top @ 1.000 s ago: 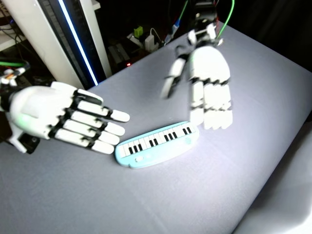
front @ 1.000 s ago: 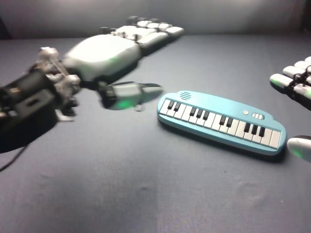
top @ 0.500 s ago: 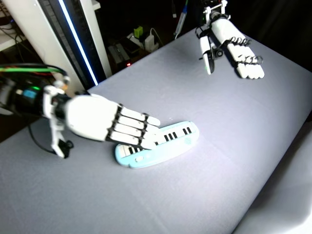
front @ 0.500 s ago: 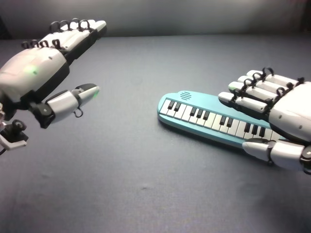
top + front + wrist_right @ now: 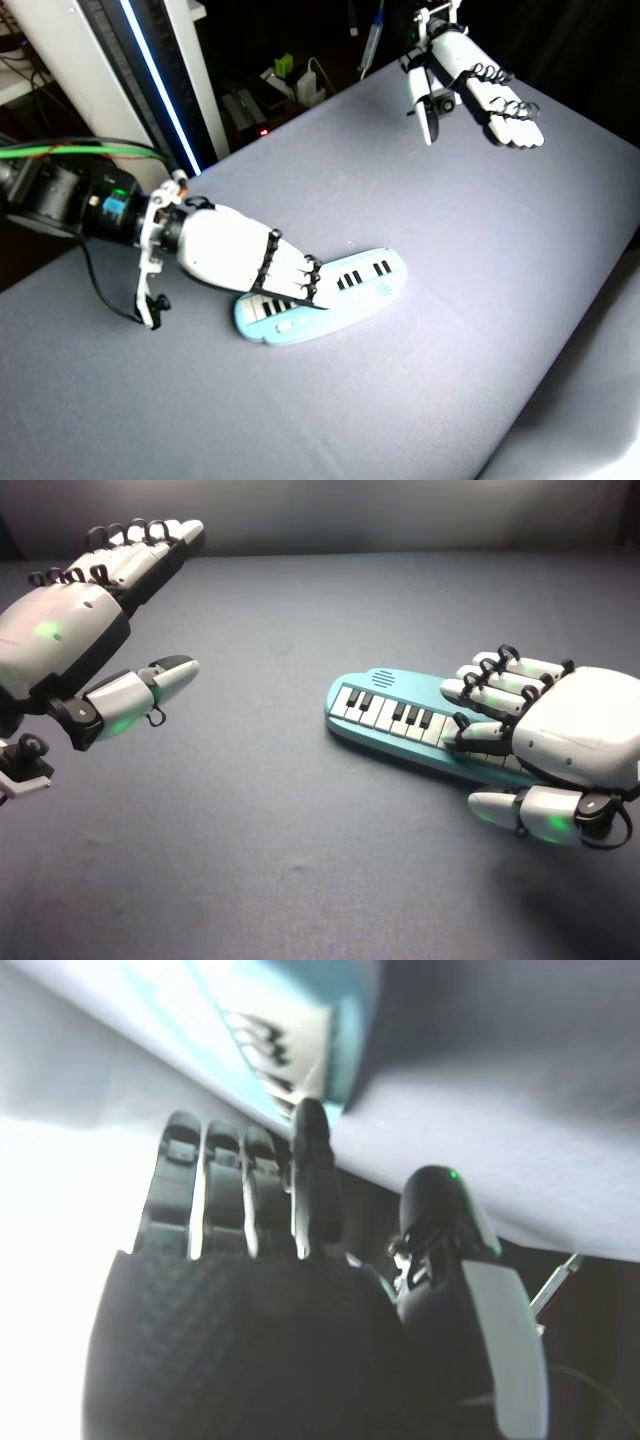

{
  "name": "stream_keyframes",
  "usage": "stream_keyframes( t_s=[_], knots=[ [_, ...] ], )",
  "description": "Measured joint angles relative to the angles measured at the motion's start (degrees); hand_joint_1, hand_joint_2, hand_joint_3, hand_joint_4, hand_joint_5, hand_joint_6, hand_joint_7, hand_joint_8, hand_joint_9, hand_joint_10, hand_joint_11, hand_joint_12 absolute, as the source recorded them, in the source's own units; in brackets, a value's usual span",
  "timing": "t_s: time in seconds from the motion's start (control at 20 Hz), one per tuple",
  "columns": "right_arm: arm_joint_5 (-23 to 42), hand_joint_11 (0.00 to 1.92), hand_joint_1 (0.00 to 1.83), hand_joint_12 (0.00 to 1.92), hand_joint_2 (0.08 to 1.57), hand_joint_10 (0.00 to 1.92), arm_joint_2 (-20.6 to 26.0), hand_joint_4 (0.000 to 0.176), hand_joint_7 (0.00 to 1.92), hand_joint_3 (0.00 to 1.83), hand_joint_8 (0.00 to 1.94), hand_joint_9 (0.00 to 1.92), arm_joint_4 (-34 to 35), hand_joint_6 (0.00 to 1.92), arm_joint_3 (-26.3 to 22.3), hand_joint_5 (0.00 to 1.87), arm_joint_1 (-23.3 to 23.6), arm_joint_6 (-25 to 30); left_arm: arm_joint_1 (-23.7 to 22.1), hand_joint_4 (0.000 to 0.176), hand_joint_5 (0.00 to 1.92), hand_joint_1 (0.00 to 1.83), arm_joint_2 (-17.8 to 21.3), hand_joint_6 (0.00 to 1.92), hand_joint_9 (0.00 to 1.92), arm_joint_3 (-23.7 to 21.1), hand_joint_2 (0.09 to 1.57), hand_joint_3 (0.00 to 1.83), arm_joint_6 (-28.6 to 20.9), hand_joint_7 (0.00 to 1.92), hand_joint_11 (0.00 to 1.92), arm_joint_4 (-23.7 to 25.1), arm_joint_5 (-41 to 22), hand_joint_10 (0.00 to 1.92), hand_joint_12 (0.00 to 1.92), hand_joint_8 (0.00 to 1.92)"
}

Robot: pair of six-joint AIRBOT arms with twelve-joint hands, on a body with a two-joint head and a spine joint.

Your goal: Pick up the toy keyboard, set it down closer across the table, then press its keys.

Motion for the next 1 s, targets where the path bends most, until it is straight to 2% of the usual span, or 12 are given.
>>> stream_keyframes(
  t_s=[0.1, 0.15, 0.2, 0.25, 0.3, 0.35, 0.4, 0.45, 0.5, 0.75, 0.85, 1.0],
  knots=[
    [0.6, 0.00, 0.00, 0.00, 1.38, 0.00, 2.4, 0.001, 0.00, 0.01, 0.00, 0.00, 0.4, 0.00, -1.6, 0.00, -0.2, -0.1, 0.0, 0.039, 0.01, 0.75, 0.0, 0.00, 0.00, 0.0, 1.38, 0.00, 0.0, 0.00, 0.00, -0.2, -0.2, 0.00, 0.00, 0.00],
    [1.6, 0.00, 0.00, 0.00, 1.38, 0.00, 3.1, 0.001, 0.00, 0.01, 0.00, 0.00, 0.4, 0.00, -2.1, 0.00, -0.2, -0.1, 0.1, 0.039, 0.01, 0.75, 0.0, 0.00, 0.00, 0.0, 1.38, 0.00, 0.0, 0.00, 0.00, -0.5, -0.5, 0.00, 0.00, 0.00],
    [3.6, 0.00, 0.00, 0.00, 1.40, 0.00, 4.3, 0.023, 0.00, 0.01, 0.00, 0.00, 0.8, 0.00, -3.0, 0.00, -0.2, -0.1, 0.3, 0.038, 0.00, 0.69, 0.0, 0.00, 0.00, 0.0, 1.39, 0.00, 0.0, 0.00, 0.00, -0.4, -1.0, 0.00, 0.00, 0.00],
    [4.2, 0.00, 0.00, 0.00, 1.40, 0.00, 4.7, 0.023, 0.00, 0.01, 0.00, 0.00, 0.9, 0.00, -3.4, 0.00, -0.2, -0.1, 0.3, 0.038, 0.00, 0.69, 0.0, 0.00, 0.00, 0.0, 1.39, 0.00, 0.0, 0.00, 0.00, -0.3, -1.0, 0.00, 0.00, 0.00],
    [5.4, 0.00, 0.00, 0.00, 1.39, 0.00, 5.3, 0.000, 0.00, 0.00, 0.00, 0.00, 0.8, 0.00, -4.2, 0.00, -0.9, -0.1, 0.4, 0.052, 0.00, 0.66, 0.0, 0.00, 0.00, -0.2, 1.39, 0.00, 0.0, 0.00, 0.00, -0.5, -1.0, 0.00, 0.00, 0.00],
    [5.8, 0.00, 0.00, 0.00, 1.39, 0.00, 5.4, 0.000, 0.00, 0.00, 0.00, 0.00, 0.6, 0.00, -4.7, 0.00, -1.2, -0.1, 0.5, 0.052, 0.00, 0.66, 0.1, 0.00, 0.00, -0.4, 1.39, 0.00, 0.0, 0.00, 0.00, -0.8, -1.1, 0.00, 0.00, 0.00],
    [5.5, 0.00, 0.00, 0.00, 1.39, 0.00, 5.4, 0.000, 0.00, 0.01, 0.00, 0.00, 0.5, 0.02, -5.2, 0.06, -2.4, -0.1, 1.1, 0.076, 0.00, 0.67, 0.2, 0.00, 0.00, -0.4, 1.38, 0.00, 0.0, 0.00, 0.00, -0.9, -1.4, 0.00, 0.00, 0.00],
    [5.2, 0.00, 0.00, 0.00, 1.39, 0.00, 5.4, 0.000, 0.00, 0.01, 0.00, 0.00, 0.5, 0.02, -5.4, 0.06, -2.8, -0.1, 1.1, 0.076, 0.00, 0.67, 0.2, 0.00, 0.00, -0.4, 1.38, 0.00, 0.0, 0.00, 0.00, -0.9, -1.4, 0.00, 0.00, 0.00],
    [4.4, 0.00, 0.00, 0.00, 1.39, 0.00, 5.4, 0.000, 0.00, 0.00, 0.00, 0.00, 0.5, 0.05, -5.4, 0.28, -3.4, -0.1, 1.2, 0.088, 0.00, 0.69, 0.3, 0.00, 0.00, -0.4, 1.39, 0.00, 0.0, 0.00, 0.00, -1.3, -1.4, 0.00, 0.00, 0.00],
    [3.9, 0.00, 0.00, 0.00, 1.34, 0.00, 5.4, 0.000, 0.08, 0.00, 0.02, 0.00, 1.1, 0.03, -4.8, 0.66, -4.1, -0.1, 1.2, 0.073, 0.01, 0.68, 0.5, 0.00, 0.00, -0.6, 1.38, 0.00, 0.0, 0.00, 0.00, -1.4, -2.3, 0.00, 0.00, 0.00],
    [3.8, 0.00, 0.00, 0.00, 1.33, 0.00, 5.4, 0.000, 0.15, 0.00, 0.01, 0.00, 1.1, 0.03, -4.8, 0.72, -4.1, -0.1, 1.2, 0.083, 0.01, 0.69, 0.5, 0.00, 0.00, -0.6, 1.38, 0.00, 0.0, 0.00, 0.00, -1.6, -2.3, 0.00, 0.00, 0.00],
    [4.2, 0.00, 0.01, 0.00, 1.34, 0.00, 5.4, 0.000, 0.16, 0.00, 0.01, 0.00, 0.9, 0.02, -4.8, 0.72, -4.1, -0.1, 1.2, 0.077, 0.01, 0.69, 0.4, 0.00, 0.00, -0.6, 1.38, 0.00, 0.0, 0.00, 0.00, -1.6, -2.3, 0.00, 0.00, 0.00]
  ],
)
